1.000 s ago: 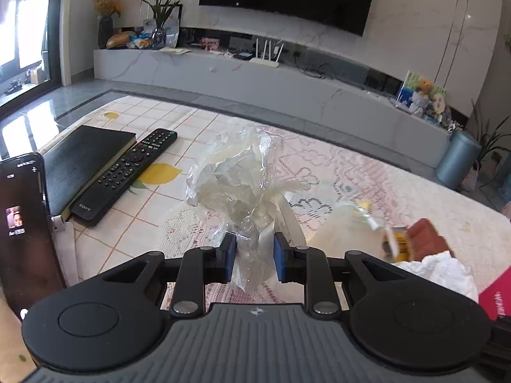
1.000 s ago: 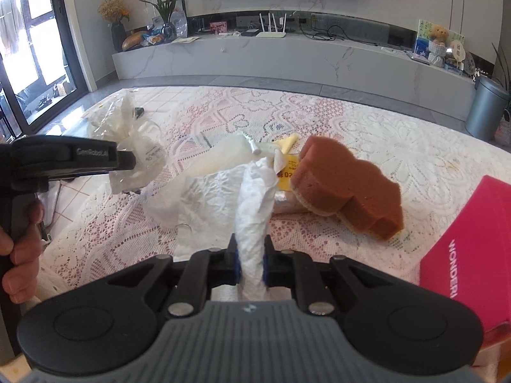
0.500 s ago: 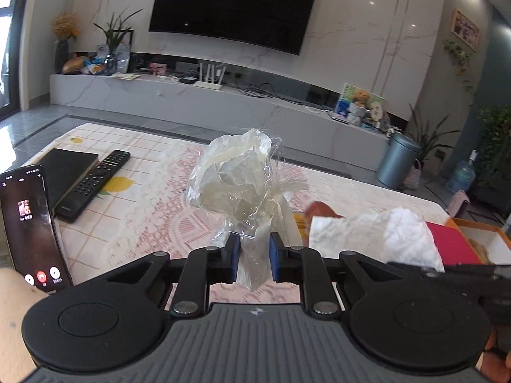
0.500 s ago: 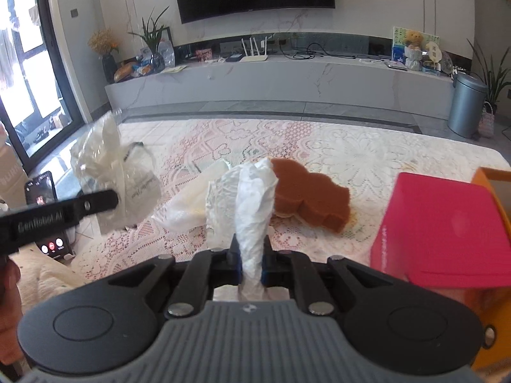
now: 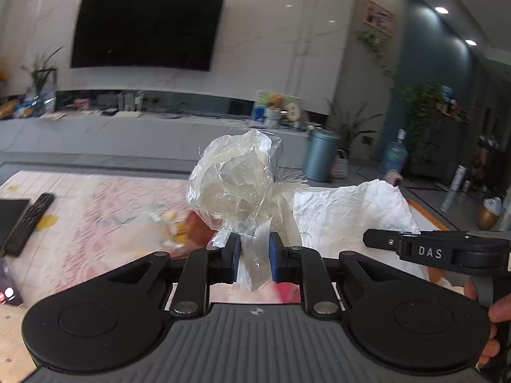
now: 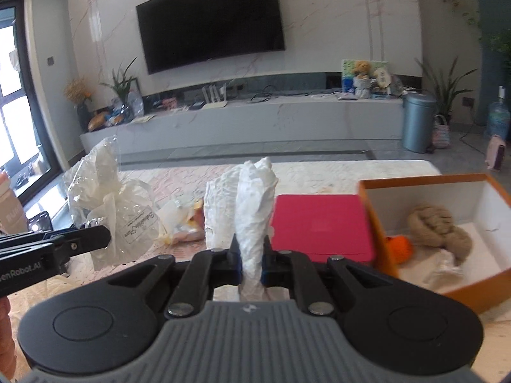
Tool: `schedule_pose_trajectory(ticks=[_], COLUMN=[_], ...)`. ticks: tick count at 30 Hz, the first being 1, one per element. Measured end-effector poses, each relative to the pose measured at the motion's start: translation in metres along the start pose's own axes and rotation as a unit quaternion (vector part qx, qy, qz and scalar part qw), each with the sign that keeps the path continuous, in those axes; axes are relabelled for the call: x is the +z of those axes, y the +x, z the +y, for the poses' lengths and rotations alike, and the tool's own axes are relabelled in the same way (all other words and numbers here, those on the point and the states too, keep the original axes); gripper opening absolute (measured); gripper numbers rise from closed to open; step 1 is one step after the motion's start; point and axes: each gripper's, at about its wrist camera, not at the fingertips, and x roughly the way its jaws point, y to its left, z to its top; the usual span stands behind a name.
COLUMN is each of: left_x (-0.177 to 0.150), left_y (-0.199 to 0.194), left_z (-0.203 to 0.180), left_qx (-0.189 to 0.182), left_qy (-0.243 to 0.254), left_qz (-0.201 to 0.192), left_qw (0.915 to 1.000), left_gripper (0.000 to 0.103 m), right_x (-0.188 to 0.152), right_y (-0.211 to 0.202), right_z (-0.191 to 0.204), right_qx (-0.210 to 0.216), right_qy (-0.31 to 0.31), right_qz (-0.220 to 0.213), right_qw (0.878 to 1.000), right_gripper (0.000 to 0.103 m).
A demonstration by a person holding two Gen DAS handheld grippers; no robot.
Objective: Organize soft objects
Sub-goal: 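Carry both white bags into the orange box and open both grippers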
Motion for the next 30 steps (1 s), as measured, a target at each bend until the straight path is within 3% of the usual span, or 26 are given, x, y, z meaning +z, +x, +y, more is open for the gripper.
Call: schedule_pose_trajectory(ticks=[6, 12, 19, 24, 30], left_x=[0.013, 0.038, 0.044, 0.032, 0.013], left_y=[0.024, 0.073, 0.150, 0.201, 0.252], left_z=[-0.052, -0.102, -0.151, -0.177, -0.193], left_qx=[-0.074, -0.158, -0.211, -0.247, -0.262], left_qy=[0.039, 0.058, 0.081, 0.071, 0.069], left_qz=[0.008, 0.044, 0.109, 0.165, 0.225], left_qw=[0.9965, 0.9847, 0.9681, 0.9522, 0.9362], left_gripper=[0.021, 0.021, 0.021, 0.021, 0.021], right_x=[0.015, 0.041, 0.061, 0.060, 0.055], right_y=[-0.036, -0.051, -0.024, 0.015, 0.063], right_z=[-0.062, -0.130, -0.206, -0.246, -0.283], right_qx=[-0.058, -0.117, -0.174, -0.209, -0.199], right_qy=[0.013, 0.009, 0.009, 0.004, 0.010], right_qz=[-0.030, -0.030, 0.025, 0.101, 0.167], right_qw=[0.998, 0.993, 0.984, 0.973, 0.966], right_gripper=[0.008, 0.008, 0.008, 0.008, 0.008])
